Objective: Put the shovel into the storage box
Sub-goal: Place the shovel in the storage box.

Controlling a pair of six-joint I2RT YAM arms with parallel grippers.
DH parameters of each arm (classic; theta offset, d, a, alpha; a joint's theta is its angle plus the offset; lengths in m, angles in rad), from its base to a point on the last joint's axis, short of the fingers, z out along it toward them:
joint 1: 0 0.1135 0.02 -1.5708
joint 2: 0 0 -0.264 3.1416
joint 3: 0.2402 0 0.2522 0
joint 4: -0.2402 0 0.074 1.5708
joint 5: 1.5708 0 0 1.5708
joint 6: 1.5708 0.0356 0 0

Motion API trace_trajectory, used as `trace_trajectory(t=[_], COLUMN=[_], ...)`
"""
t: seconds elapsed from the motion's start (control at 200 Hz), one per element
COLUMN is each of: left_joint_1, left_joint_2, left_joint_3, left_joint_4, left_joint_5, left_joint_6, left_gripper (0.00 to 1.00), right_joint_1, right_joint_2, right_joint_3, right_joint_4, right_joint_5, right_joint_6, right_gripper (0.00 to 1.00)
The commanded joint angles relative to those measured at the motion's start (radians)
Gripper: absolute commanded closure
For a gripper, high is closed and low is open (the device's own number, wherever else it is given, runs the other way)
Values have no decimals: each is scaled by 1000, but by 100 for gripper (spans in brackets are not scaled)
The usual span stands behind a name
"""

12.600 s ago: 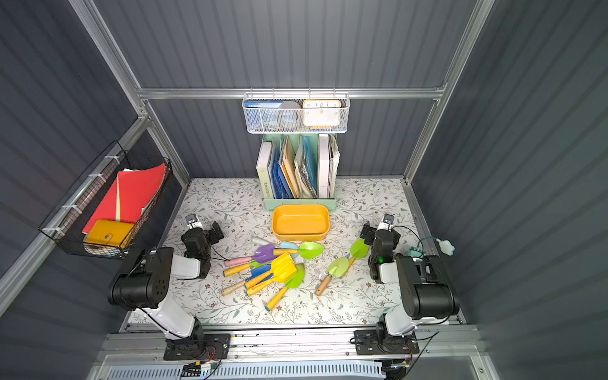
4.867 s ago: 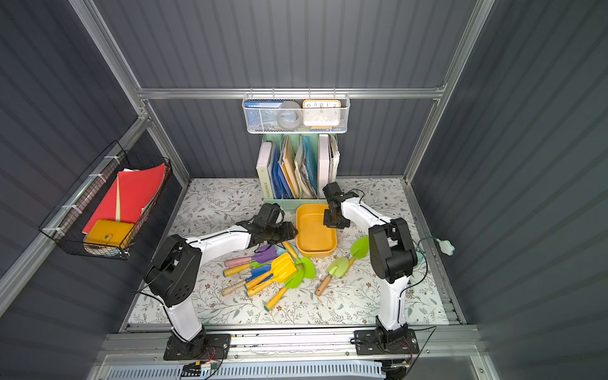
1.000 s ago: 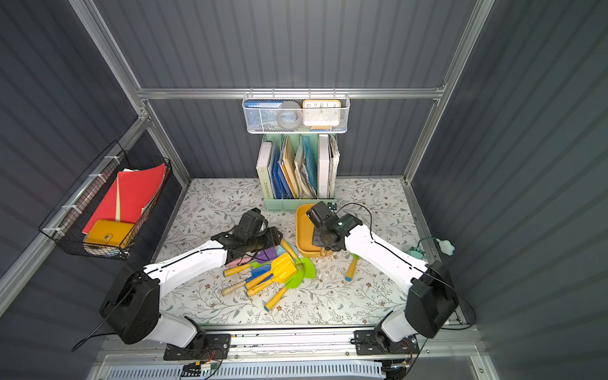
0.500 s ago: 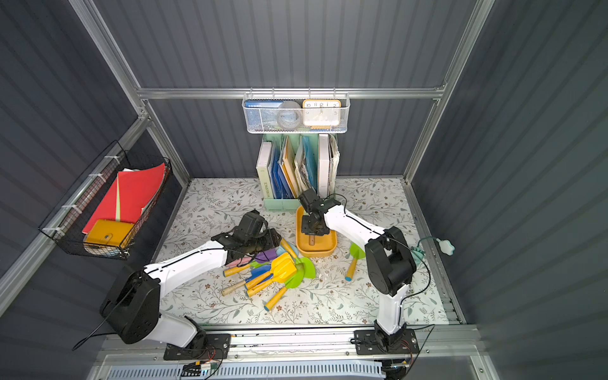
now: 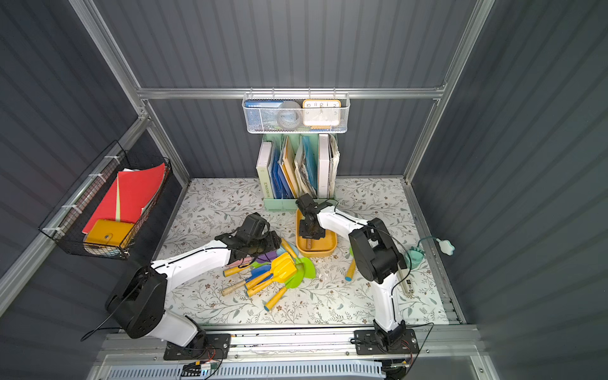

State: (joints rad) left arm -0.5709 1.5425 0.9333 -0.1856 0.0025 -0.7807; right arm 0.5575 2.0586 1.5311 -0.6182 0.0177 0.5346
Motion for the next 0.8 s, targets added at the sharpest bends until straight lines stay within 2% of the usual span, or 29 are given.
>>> trace_trajectory(t=[0.0,0.445,0.795], left_joint_1=[-1,-1,-2], left_joint_2=[8,18,1], left_joint_3=[-16,-21,8], left_joint_4=[-8,2,-21], left_joint_5=[-10,-2,-22], left_joint_6=[-12,-20,26], left_gripper=[35,35,34], right_joint_1=[-3,-4,-3], right_joint_2=[18,14,-113], right_joint_3=[37,55,-11], right_joint_4=[14,-12,-51], right_joint_5=[-14,-3,14], right_joint_6=[11,24,30], right_gripper=[80,61,58])
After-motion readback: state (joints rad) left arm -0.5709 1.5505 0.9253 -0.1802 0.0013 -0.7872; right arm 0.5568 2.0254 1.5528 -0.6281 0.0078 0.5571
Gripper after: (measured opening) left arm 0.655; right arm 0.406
